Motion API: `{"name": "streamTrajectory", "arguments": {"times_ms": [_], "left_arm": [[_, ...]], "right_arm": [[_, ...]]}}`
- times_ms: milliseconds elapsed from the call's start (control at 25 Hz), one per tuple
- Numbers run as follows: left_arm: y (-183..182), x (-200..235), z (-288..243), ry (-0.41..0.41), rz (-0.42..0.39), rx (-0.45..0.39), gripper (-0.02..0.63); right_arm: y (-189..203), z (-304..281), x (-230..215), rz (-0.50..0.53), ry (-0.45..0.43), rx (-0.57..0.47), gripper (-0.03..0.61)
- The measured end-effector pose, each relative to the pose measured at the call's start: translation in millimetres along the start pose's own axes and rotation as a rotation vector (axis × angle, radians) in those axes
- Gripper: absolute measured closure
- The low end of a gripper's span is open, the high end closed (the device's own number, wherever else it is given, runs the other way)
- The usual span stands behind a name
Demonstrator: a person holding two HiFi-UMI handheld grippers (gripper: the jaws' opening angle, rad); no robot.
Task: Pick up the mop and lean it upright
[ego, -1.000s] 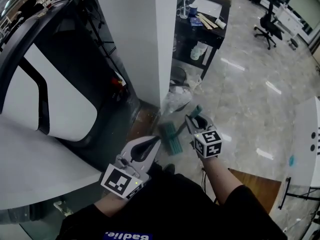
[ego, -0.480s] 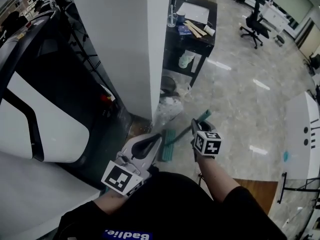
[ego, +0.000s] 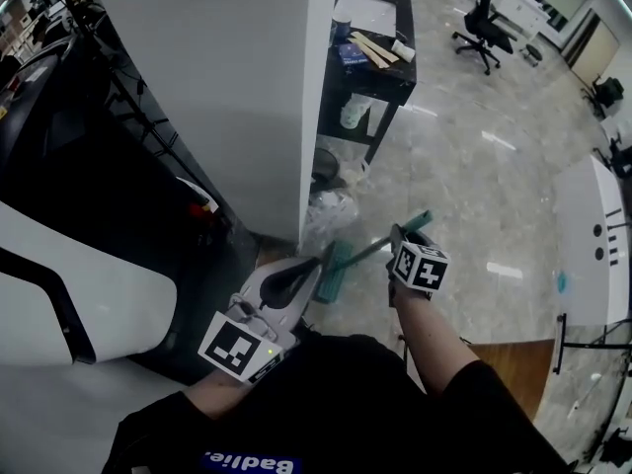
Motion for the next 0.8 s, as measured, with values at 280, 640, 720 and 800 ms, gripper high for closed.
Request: {"name": "streamTrajectory", "arguments": {"times_ms": [280, 640, 720, 800], "left_arm": [[-0.6, 23.5, 7.4, -0.008, -0.004, 0.009, 0.594], [-0.5, 46.3, 16.6, -0.099, -0.022, 0.020, 0.594], [-2.0, 49.4, 15.5, -0.121, -0.025, 0.020, 0.594], [-2.3, 51.1, 12.7, -0.139, -0.026, 0.024, 0.594]], "right_arm": [[0.4, -23.2, 12.9, -0.096, 0.014, 0.026, 0.463], [6.8, -57.4, 47.7, -0.058, -0.056, 0.096, 0.459], [6.7, -64.9, 57.5, -0.027, -0.081, 0.117, 0.457], [10.6, -72.1, 69.3, 0.013, -0.109, 0.143, 0.457]]}}
Point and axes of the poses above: the fingertips, and each gripper's own axes: z backward along the fingers, x to its left, y out of its underside, the point moved 2 cm from there along z, backward along the fingers, and after that the axes turned 9 degrees about -z, right-handed, at the moved point
